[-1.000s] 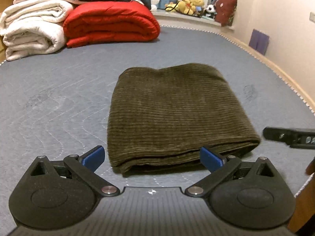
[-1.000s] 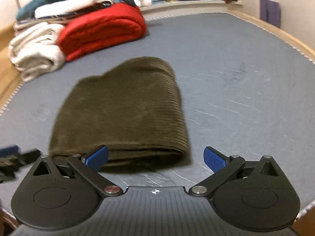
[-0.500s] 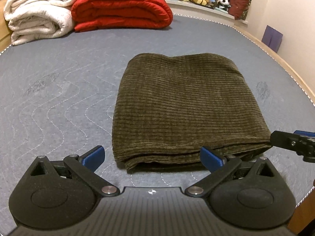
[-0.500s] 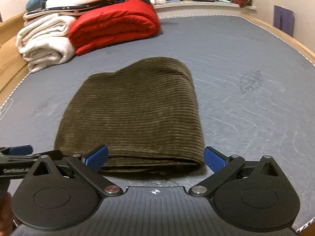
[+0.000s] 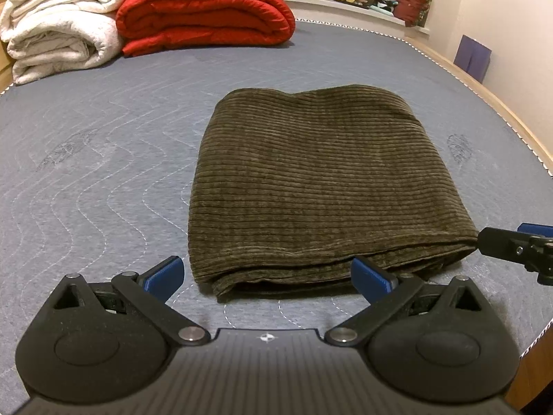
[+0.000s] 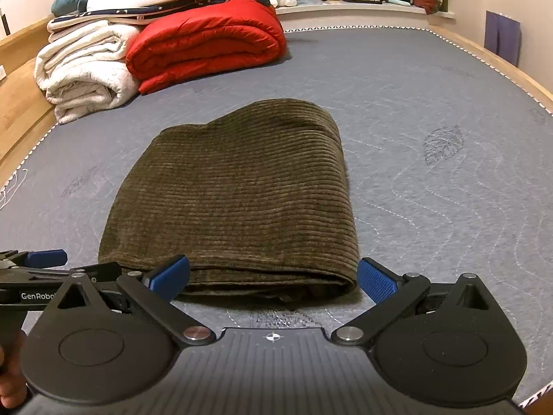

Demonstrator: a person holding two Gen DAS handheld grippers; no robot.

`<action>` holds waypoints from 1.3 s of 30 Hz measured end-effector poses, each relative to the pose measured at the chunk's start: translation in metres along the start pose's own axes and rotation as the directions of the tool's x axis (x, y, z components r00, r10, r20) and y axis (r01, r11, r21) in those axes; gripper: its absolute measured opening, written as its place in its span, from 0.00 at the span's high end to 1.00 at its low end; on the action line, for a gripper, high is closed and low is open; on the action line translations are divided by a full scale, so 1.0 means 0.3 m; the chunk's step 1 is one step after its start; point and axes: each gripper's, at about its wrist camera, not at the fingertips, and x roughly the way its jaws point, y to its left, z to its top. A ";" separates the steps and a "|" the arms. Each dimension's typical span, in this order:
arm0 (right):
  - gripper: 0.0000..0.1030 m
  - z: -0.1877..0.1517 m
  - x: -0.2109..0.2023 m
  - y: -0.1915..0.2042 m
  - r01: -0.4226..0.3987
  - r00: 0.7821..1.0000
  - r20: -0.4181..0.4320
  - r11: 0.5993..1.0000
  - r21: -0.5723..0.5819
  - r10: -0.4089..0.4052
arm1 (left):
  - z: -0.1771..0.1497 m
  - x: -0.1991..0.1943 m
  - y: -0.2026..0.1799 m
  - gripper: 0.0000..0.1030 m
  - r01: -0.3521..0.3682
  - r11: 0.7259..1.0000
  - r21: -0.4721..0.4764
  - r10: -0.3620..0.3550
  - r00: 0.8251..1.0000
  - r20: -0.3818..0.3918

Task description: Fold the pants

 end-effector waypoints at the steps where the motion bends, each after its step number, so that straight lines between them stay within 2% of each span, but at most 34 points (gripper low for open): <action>1: 0.01 -0.001 0.000 0.001 0.000 1.000 -0.001 1.000 -0.001 0.000 | 0.000 -0.001 0.001 0.00 -0.001 1.000 0.000 0.001 1.000 0.001; 39: 0.01 -0.012 0.023 0.012 0.007 1.000 -0.029 1.000 -0.021 -0.008 | -0.001 -0.001 0.002 0.00 0.005 1.000 0.009 -0.005 1.000 0.003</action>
